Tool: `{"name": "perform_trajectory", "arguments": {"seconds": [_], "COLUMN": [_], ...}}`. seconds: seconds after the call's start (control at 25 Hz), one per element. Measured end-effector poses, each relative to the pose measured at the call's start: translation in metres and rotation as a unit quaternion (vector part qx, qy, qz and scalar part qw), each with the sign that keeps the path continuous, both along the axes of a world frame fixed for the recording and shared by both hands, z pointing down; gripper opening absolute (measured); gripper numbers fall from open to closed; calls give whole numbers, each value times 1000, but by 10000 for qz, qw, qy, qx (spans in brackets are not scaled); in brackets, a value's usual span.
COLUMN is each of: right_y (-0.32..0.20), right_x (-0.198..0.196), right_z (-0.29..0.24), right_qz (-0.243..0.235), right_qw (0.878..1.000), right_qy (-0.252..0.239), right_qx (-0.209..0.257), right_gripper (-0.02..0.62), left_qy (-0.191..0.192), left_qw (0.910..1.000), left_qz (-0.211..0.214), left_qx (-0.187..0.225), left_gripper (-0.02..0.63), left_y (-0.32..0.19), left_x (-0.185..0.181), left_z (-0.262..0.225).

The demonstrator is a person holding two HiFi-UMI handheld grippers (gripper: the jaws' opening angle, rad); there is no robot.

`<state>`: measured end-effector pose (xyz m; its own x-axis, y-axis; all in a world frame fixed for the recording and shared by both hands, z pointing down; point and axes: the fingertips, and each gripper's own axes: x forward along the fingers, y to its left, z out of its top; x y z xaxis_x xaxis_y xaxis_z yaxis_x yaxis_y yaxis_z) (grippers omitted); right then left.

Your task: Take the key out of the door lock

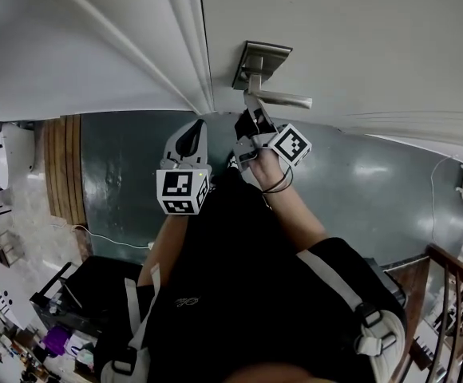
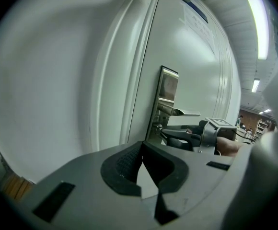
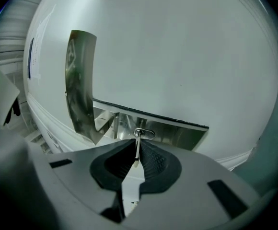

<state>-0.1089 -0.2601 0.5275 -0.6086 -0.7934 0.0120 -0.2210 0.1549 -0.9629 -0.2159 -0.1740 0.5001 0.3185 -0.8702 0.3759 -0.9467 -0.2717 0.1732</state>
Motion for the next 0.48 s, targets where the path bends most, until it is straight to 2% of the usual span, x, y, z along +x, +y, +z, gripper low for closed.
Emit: {"name": "perform_trajectory", "arguments": {"seconds": [0.16,0.48], "right_y": [-1,3], "right_x": [0,2], "right_z": [0,0], "right_qz": [-74,41], "right_qw": [9999,9994], "right_qy": [97,-308], "right_qx": [35,-167], "right_gripper": [37,32], "left_qy": [34,92], "left_qw": [10000,10000], "left_qz": [21,14], "left_qx": [-8,-9], "left_gripper": [23,23], "left_y": [-1,0], "left_x": [2,-1], "left_z": [2,-1]}}
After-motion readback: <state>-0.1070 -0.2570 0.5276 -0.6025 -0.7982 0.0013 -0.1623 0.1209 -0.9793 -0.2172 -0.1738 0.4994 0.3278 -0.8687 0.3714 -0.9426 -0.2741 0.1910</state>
